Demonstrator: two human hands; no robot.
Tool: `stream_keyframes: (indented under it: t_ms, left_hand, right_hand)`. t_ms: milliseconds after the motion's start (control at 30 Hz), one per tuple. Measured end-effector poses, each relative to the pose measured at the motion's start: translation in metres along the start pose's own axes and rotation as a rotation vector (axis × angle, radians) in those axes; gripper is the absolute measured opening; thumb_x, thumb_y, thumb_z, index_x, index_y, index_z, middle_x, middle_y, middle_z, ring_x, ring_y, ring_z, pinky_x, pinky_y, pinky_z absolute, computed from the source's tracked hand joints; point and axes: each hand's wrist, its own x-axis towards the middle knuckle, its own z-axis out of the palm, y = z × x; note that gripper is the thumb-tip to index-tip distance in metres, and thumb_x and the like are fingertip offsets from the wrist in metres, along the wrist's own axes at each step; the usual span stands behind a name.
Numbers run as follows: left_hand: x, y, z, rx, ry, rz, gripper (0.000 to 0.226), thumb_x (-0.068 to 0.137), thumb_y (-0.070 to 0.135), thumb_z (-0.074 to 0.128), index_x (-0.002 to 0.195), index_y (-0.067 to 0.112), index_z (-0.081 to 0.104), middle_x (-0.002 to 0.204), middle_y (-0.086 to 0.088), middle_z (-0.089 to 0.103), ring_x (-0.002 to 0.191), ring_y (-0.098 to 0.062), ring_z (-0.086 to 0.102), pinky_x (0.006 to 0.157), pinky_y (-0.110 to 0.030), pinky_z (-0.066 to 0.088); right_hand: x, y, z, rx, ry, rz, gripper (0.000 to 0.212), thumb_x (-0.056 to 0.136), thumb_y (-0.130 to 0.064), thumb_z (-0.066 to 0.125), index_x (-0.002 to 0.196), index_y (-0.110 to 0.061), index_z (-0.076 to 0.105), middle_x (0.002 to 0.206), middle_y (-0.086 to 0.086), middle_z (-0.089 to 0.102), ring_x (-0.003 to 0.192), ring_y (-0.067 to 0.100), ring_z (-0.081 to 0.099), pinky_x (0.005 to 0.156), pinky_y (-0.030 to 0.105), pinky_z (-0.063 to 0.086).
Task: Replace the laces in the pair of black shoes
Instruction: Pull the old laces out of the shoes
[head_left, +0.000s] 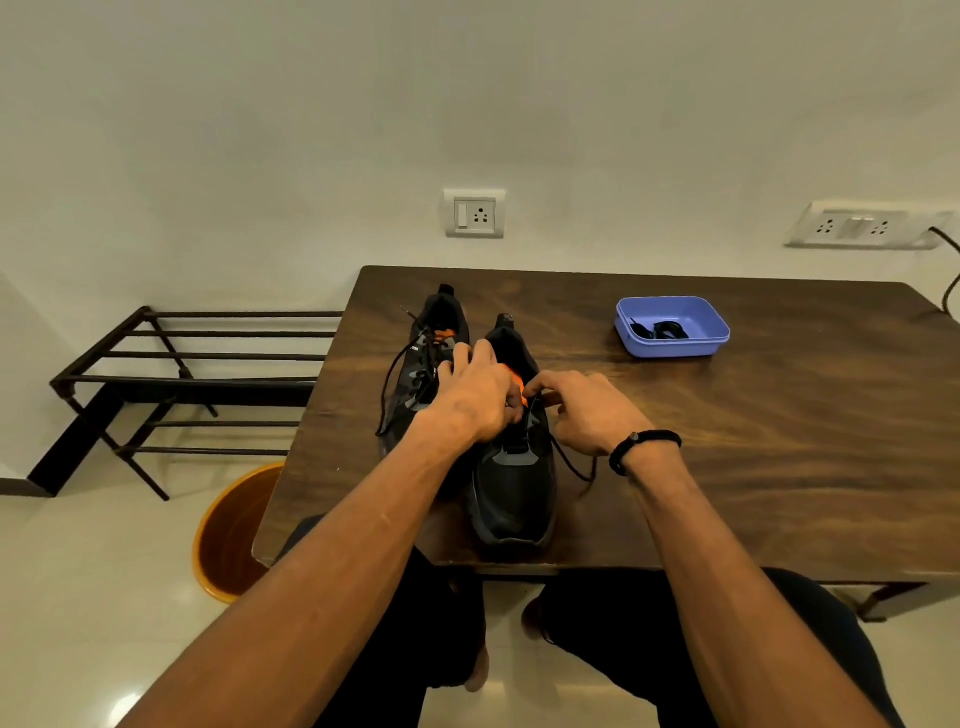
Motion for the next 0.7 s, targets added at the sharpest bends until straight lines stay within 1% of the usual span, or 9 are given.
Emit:
stream_keyframes:
  t_ms: [67,133,267,333,400,467,600,667,700]
  left_hand:
    - [0.0,-0.001,-0.005,0.003,0.088,-0.015,0.016,0.09,0.042,0.072,0.101,0.03,0.074,0.133,-0.006,0.04,0.127,-0.03,0.034,0.109,-0.046,0.033]
    - [-0.003,-0.007,-0.011,-0.032,0.209,-0.078,0.015,0.091,0.038,0.07,0.095,0.024,0.071,0.13,-0.006,0.043,0.125,-0.029,0.037,0.108,-0.047,0.037]
    - [-0.009,-0.03,-0.02,-0.14,0.438,-0.314,0.015,0.091,0.031,0.065,0.098,0.024,0.076,0.127,-0.01,0.05,0.123,-0.032,0.041,0.101,-0.05,0.04]
    - [-0.009,-0.036,-0.021,-0.175,0.471,-0.369,0.017,0.092,0.031,0.065,0.104,0.027,0.075,0.129,-0.011,0.049,0.126,-0.034,0.039,0.103,-0.051,0.038]
    - [-0.008,-0.037,-0.019,-0.215,0.44,-0.303,0.027,0.091,0.03,0.068,0.117,0.032,0.07,0.133,-0.01,0.046,0.129,-0.033,0.036,0.106,-0.051,0.036]
    - [-0.006,-0.031,-0.017,-0.232,0.363,-0.175,0.034,0.091,0.033,0.07,0.124,0.038,0.067,0.138,-0.008,0.043,0.132,-0.031,0.034,0.109,-0.051,0.037]
    - [-0.003,-0.012,-0.008,-0.116,0.127,0.001,0.025,0.092,0.042,0.072,0.117,0.043,0.072,0.142,-0.003,0.037,0.135,-0.028,0.029,0.111,-0.047,0.032]
    - [-0.002,-0.005,0.0,-0.05,0.028,0.023,0.023,0.093,0.042,0.071,0.115,0.039,0.073,0.142,-0.004,0.035,0.134,-0.03,0.028,0.111,-0.048,0.03]
    - [-0.001,-0.002,0.003,-0.029,0.011,0.025,0.023,0.093,0.041,0.071,0.115,0.035,0.074,0.141,-0.005,0.035,0.133,-0.032,0.028,0.111,-0.049,0.03]
  right_hand:
    - [-0.001,0.0,-0.001,0.003,-0.001,0.004,0.063,0.084,0.009,0.06,0.133,-0.03,0.062,0.136,0.005,0.065,0.125,0.02,0.062,0.1,0.04,0.056]
    - [-0.001,0.001,-0.001,0.007,-0.001,0.011,0.064,0.085,0.01,0.06,0.134,-0.031,0.062,0.136,0.005,0.065,0.125,0.02,0.063,0.099,0.039,0.057]
    - [0.001,0.002,0.002,0.012,0.007,0.011,0.064,0.085,0.007,0.065,0.134,-0.033,0.062,0.134,0.003,0.067,0.122,0.019,0.064,0.1,0.039,0.057]
    - [0.002,0.002,0.003,0.016,0.006,0.015,0.063,0.085,0.006,0.065,0.133,-0.034,0.062,0.133,0.003,0.067,0.122,0.019,0.064,0.1,0.039,0.057]
    - [0.002,0.003,0.003,0.014,0.01,0.015,0.061,0.086,0.005,0.066,0.132,-0.035,0.062,0.133,0.003,0.067,0.12,0.019,0.065,0.099,0.039,0.057]
    - [0.002,0.002,0.003,0.011,0.014,0.014,0.06,0.087,0.004,0.067,0.133,-0.034,0.062,0.132,0.003,0.067,0.119,0.019,0.065,0.099,0.039,0.057]
    - [0.001,0.002,0.002,-0.002,0.004,0.01,0.06,0.087,0.003,0.067,0.134,-0.034,0.062,0.132,0.004,0.067,0.119,0.021,0.065,0.097,0.04,0.058]
    - [0.001,0.001,0.001,-0.007,-0.001,0.005,0.062,0.085,0.005,0.065,0.134,-0.033,0.061,0.134,0.004,0.066,0.121,0.02,0.064,0.098,0.04,0.058]
    - [0.001,0.001,0.0,-0.006,-0.002,0.007,0.062,0.085,0.005,0.065,0.134,-0.033,0.061,0.134,0.004,0.066,0.122,0.02,0.064,0.098,0.04,0.057]
